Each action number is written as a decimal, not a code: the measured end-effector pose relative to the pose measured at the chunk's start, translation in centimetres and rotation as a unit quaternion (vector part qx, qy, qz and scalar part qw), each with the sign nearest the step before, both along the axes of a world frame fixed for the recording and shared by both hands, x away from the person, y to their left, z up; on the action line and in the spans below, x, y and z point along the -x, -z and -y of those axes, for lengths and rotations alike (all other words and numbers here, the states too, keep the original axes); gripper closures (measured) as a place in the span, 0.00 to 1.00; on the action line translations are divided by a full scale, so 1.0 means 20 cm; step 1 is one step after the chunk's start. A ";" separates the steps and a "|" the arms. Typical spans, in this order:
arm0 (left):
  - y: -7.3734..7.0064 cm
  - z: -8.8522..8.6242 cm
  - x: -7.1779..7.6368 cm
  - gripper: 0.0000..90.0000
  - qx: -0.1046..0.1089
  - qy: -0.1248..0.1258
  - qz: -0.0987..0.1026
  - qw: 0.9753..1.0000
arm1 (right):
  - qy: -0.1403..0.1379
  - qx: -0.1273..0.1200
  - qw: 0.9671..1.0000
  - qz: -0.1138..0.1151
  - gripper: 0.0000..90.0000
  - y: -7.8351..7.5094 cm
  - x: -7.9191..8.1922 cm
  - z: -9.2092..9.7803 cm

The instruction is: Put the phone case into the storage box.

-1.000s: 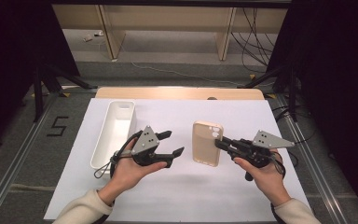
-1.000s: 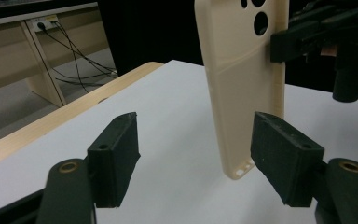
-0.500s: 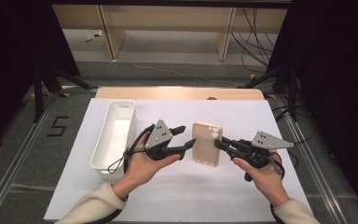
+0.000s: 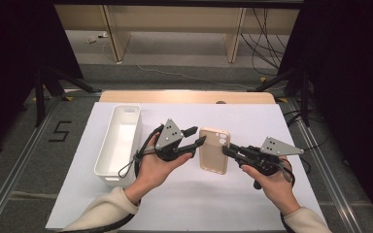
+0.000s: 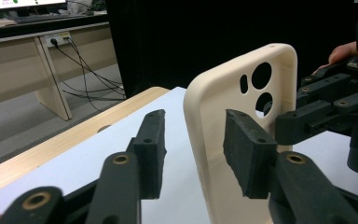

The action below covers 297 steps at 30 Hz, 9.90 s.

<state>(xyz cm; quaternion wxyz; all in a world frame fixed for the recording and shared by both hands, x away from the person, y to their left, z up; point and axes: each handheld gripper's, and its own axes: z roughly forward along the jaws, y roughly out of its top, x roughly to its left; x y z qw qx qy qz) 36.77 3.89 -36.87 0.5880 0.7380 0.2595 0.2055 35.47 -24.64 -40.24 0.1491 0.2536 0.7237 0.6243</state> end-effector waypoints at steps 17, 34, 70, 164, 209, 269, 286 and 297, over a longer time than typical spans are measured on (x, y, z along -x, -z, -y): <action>0.00 0.02 0.00 0.88 0.001 -0.013 0.005 1.000 | 0.001 0.000 1.000 0.002 0.90 0.01 0.00 -0.01; -0.02 0.03 0.03 0.92 -0.002 -0.022 0.017 1.000 | 0.003 0.007 1.000 -0.005 0.89 0.02 -0.01 -0.01; -0.10 -0.07 0.00 0.94 -0.005 -0.054 0.040 0.998 | 0.005 0.035 0.999 -0.004 0.19 0.02 0.00 0.02; -0.21 -0.47 -0.03 0.94 0.014 -0.122 0.053 0.991 | 0.043 0.041 0.998 0.007 0.18 0.05 0.05 0.15; -0.23 -0.61 -0.05 0.94 0.011 -0.153 0.059 0.986 | 0.045 0.041 0.998 0.006 0.18 0.06 0.05 0.14; -0.26 -0.83 -0.11 0.94 0.011 -0.208 0.060 0.976 | 0.045 0.040 0.998 0.004 0.18 0.06 0.04 0.14; -0.26 -0.89 -0.13 0.94 0.008 -0.218 0.066 0.974 | 0.043 0.040 0.998 0.002 0.18 0.07 0.04 0.13; -0.26 -0.93 -0.15 0.94 0.005 -0.223 0.069 0.972 | 0.043 0.039 0.998 0.003 0.18 0.06 0.04 0.14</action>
